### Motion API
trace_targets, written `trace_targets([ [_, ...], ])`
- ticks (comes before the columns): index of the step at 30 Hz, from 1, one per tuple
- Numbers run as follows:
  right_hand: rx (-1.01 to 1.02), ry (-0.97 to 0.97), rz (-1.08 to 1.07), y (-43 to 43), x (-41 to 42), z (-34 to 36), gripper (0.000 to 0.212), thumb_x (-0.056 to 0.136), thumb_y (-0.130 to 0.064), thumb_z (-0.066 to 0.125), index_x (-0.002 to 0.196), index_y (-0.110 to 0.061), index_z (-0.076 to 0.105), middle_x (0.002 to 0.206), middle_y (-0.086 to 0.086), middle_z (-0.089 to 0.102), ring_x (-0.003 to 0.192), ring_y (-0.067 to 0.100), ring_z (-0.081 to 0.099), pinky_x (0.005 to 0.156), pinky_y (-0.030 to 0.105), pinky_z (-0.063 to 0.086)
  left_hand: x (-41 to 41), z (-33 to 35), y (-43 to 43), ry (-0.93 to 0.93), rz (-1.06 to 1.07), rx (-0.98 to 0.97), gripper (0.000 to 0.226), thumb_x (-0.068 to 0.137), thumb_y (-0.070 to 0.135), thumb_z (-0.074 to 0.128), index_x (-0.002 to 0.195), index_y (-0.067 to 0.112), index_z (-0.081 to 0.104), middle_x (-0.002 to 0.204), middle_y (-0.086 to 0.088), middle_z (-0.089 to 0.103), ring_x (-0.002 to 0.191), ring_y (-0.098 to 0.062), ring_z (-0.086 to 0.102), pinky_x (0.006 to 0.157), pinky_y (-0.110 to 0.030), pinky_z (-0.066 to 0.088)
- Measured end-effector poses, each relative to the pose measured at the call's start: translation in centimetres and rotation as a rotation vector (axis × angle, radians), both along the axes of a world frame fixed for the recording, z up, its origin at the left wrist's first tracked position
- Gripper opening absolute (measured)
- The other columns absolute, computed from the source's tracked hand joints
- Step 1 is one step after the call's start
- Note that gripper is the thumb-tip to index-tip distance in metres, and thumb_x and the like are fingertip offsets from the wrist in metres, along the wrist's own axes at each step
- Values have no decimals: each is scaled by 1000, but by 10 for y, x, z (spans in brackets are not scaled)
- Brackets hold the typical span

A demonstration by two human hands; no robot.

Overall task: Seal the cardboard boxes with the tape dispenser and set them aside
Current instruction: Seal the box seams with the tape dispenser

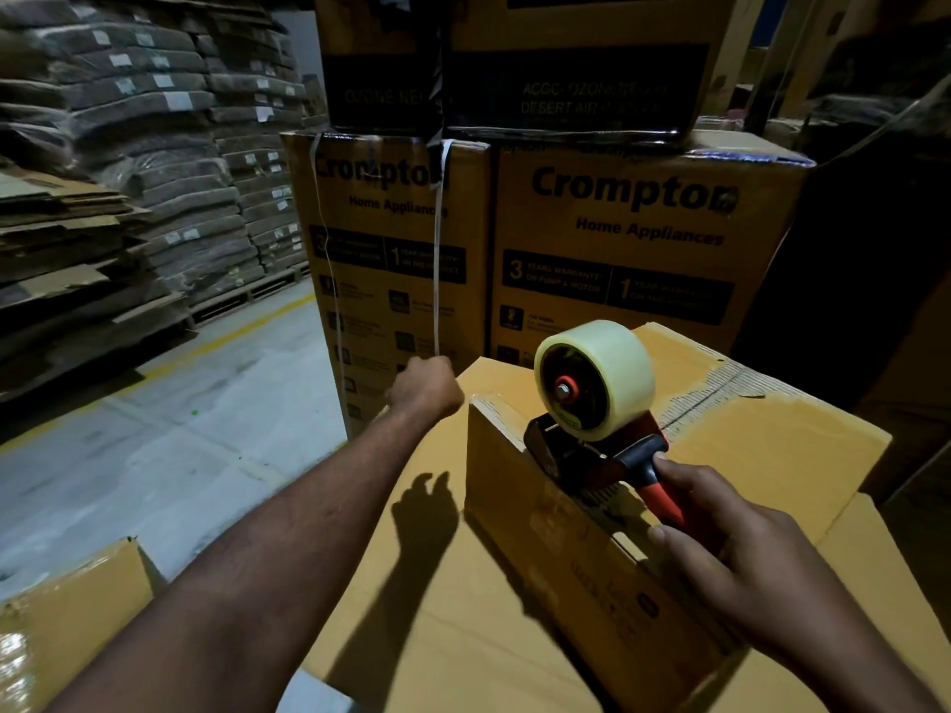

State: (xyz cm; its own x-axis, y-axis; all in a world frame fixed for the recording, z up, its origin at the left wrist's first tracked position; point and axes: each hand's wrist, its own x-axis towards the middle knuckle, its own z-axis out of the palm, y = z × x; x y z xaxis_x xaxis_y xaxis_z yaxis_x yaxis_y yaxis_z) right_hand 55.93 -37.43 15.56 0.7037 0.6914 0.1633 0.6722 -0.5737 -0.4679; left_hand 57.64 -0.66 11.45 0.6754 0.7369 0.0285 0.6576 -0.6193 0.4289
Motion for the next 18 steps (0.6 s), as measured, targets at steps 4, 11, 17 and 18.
trace_targets([
  [4,-53,2,4,-3,-1,4,61,90,-48,62,126,-70,17,112,-15,53,89,6,58,74,24,55,-5,-7,-11,-430,-97,71,23,101,19,58,120,18,70,115,2,68,102,-16,64,87,-39,58],
  [11,-136,-19,-17,9,4,16,64,95,-43,61,146,-52,24,131,-3,60,107,13,61,80,22,53,9,-28,-56,-301,-194,-124,39,104,45,39,102,18,67,101,-7,70,93,-25,61,78,-36,49],
  [17,-239,-34,-2,2,10,32,66,96,-43,60,145,-54,16,132,-2,56,94,6,54,78,20,50,15,-20,-45,-134,-120,-132,47,105,49,32,101,17,65,113,-12,69,102,-32,63,91,-46,52],
  [18,-266,-38,-1,-6,9,36,67,95,-44,59,144,-56,15,130,-4,56,92,4,54,76,19,50,16,-18,-46,-114,-108,-126,48,107,48,30,113,15,65,121,-13,67,110,-33,61,97,-48,50],
])
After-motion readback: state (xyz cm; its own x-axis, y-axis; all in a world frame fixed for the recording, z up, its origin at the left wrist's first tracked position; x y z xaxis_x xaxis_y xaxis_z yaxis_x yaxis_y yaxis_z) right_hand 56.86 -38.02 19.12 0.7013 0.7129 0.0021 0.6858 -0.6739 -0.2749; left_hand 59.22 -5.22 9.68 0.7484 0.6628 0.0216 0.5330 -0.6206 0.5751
